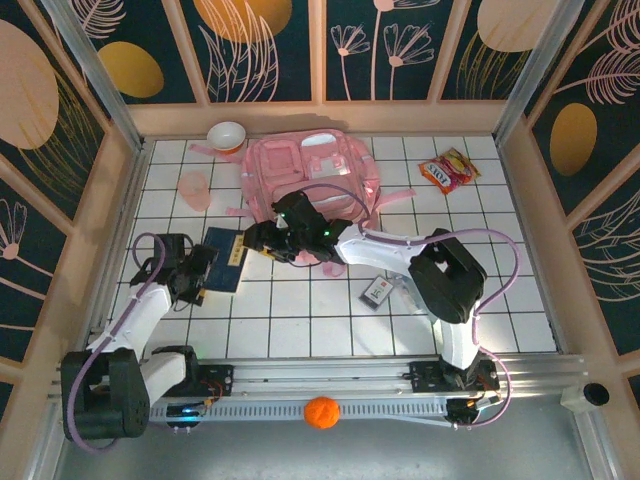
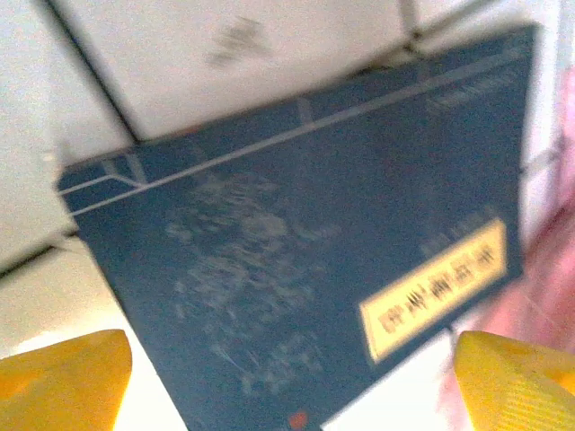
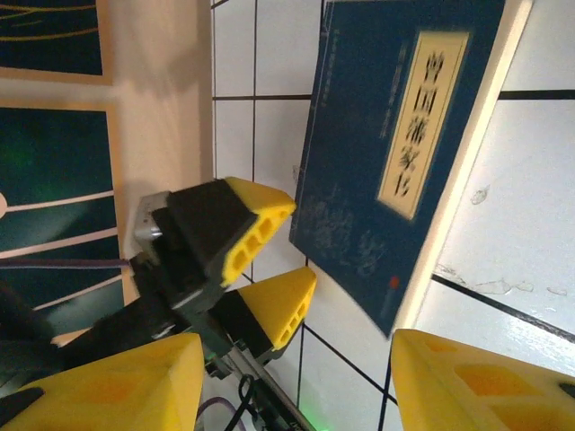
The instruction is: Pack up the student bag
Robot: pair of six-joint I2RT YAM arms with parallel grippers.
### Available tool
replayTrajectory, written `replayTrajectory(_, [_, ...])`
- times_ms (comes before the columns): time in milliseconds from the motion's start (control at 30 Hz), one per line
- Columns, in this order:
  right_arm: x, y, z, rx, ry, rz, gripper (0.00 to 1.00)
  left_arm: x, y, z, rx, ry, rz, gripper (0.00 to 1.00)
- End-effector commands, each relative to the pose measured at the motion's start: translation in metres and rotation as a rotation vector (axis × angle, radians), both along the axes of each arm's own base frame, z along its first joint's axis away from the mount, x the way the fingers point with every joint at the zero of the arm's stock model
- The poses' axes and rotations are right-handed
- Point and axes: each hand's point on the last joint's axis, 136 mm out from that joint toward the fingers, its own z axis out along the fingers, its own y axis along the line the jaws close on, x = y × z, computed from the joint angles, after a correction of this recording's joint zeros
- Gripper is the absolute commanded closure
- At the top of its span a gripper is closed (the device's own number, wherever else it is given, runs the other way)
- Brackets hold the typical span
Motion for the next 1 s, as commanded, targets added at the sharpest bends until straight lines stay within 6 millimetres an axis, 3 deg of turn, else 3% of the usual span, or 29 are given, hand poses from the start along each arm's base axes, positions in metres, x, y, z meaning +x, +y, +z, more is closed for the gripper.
replayTrajectory(0, [0.007, 0.007, 0.007, 0.033, 0.025, -0.027, 0.44, 0.021, -0.016, 0.035, -0.043, -0.102, -0.078, 0.08])
replayTrajectory(167, [0.004, -0.003, -0.016, -0.050, 0.089, -0.047, 0.45, 0.024, 0.010, 0.055, 0.236, -0.110, -0.224, 0.07])
replayTrajectory(333, [0.000, -0.006, -0.033, -0.096, 0.115, -0.036, 0.49, 0.037, 0.022, 0.065, 0.432, -0.156, -0.378, 0.09])
replayTrajectory(433, [-0.002, -0.004, -0.045, -0.121, 0.115, -0.022, 0.50, 0.041, 0.035, 0.055, 0.522, -0.098, -0.406, 0.18])
replayTrajectory(567, [-0.005, 0.007, -0.057, -0.122, 0.118, 0.016, 0.52, 0.045, 0.041, 0.031, 0.561, -0.016, -0.453, 0.22])
replayTrajectory(800, [-0.018, 0.021, -0.087, -0.183, 0.162, 0.110, 0.60, 0.050, 0.029, 0.009, 0.515, -0.012, -0.540, 0.23])
replayTrajectory(967, [-0.014, 0.021, -0.098, -0.202, 0.167, 0.109, 0.63, 0.052, 0.023, -0.008, 0.487, 0.000, -0.580, 0.22])
